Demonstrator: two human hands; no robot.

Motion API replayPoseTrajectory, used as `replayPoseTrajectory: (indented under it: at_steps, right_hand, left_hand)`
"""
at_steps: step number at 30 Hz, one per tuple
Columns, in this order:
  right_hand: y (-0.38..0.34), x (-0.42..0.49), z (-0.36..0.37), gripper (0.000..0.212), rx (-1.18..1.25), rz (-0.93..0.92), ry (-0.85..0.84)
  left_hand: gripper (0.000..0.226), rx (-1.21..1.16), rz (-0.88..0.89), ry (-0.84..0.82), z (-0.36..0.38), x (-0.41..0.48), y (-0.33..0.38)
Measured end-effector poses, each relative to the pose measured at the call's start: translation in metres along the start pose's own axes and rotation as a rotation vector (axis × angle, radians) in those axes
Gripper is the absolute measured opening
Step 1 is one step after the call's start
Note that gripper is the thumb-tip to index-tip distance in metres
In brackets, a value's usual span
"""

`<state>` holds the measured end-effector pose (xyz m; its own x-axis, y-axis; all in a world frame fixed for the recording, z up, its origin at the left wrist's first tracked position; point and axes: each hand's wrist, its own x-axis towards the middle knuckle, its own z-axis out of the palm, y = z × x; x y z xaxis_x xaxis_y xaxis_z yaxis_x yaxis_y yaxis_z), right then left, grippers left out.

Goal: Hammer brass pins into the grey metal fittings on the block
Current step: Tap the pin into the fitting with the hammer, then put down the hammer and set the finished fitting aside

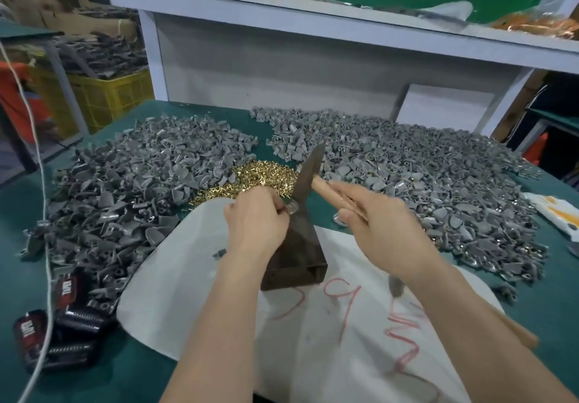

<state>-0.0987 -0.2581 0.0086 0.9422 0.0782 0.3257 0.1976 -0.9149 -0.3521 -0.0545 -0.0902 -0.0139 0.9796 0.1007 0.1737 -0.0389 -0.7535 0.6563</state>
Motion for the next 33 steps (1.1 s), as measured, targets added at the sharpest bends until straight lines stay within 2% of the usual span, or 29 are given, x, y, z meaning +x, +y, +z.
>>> replayPoseTrajectory:
  at_steps: [2, 4, 8, 10, 14, 16, 18, 20, 21, 23, 25, 26, 28, 30, 31, 33]
  right_hand:
    - [0.008, 0.011, 0.006, 0.044, 0.155, 0.070, 0.069]
    - [0.010, 0.019, 0.018, 0.042, 0.259, 0.230, 0.030]
    - [0.011, 0.025, 0.048, 0.032, 0.085, 0.349, -0.158]
    - [0.009, 0.025, 0.055, 0.037, 0.012, 0.340, -0.155]
    - [0.011, 0.029, 0.052, 0.036, -0.282, 0.288, -0.194]
    - [0.006, 0.034, 0.043, 0.036, -0.178, 0.224, -0.131]
    - [-0.005, 0.043, 0.034, 0.035, 0.100, 0.108, -0.095]
    - [-0.018, 0.053, 0.033, 0.023, 0.341, 0.032, -0.211]
    - [-0.022, 0.059, 0.034, 0.012, 0.392, 0.018, -0.215]
    - [-0.022, 0.080, 0.034, 0.009, 0.446, 0.091, 0.004]
    - [-0.016, 0.107, 0.028, 0.034, 0.438, 0.293, 0.252]
    - [-0.014, 0.119, 0.027, 0.052, 0.370, 0.382, 0.256]
    - [-0.028, 0.130, 0.037, 0.071, 0.168, 0.415, 0.106]
    - [-0.061, 0.131, 0.059, 0.066, 0.111, 0.180, -0.026]
    - [-0.080, 0.129, 0.069, 0.057, 0.209, 0.036, -0.113]
    - [-0.117, 0.119, 0.089, 0.035, 0.509, -0.073, -0.406]
  left_hand:
    - [0.006, -0.002, -0.002, -0.001, 0.000, 0.001, 0.000]
    - [0.011, -0.012, -0.016, -0.011, 0.000, 0.000, 0.001]
    - [0.012, -0.012, -0.021, -0.003, 0.001, 0.000, 0.001]
    - [0.008, -0.008, -0.015, 0.015, 0.002, 0.001, -0.001]
    - [0.011, -0.045, -0.012, 0.019, 0.005, 0.002, 0.000]
    - [0.011, -0.070, 0.003, 0.028, 0.007, 0.002, 0.002]
    - [0.012, -0.102, 0.021, 0.041, 0.007, 0.003, 0.003]
    - [0.013, -0.164, 0.046, 0.038, 0.006, 0.003, 0.002]
    - [0.016, -0.207, 0.050, 0.050, 0.006, 0.004, 0.002]
    - [0.022, -0.331, 0.019, 0.138, 0.003, 0.005, 0.001]
    - [0.020, -0.554, -0.055, 0.313, -0.004, 0.006, 0.000]
    - [0.016, -0.687, -0.101, 0.400, -0.007, 0.005, 0.000]
    - [0.020, -0.943, -0.188, 0.553, -0.014, 0.007, -0.004]
    - [0.025, -1.125, -0.263, 0.678, -0.018, 0.010, -0.009]
    - [0.026, -1.185, -0.280, 0.730, -0.021, 0.011, -0.011]
    - [0.029, -1.231, -0.280, 0.823, -0.025, 0.013, -0.013]
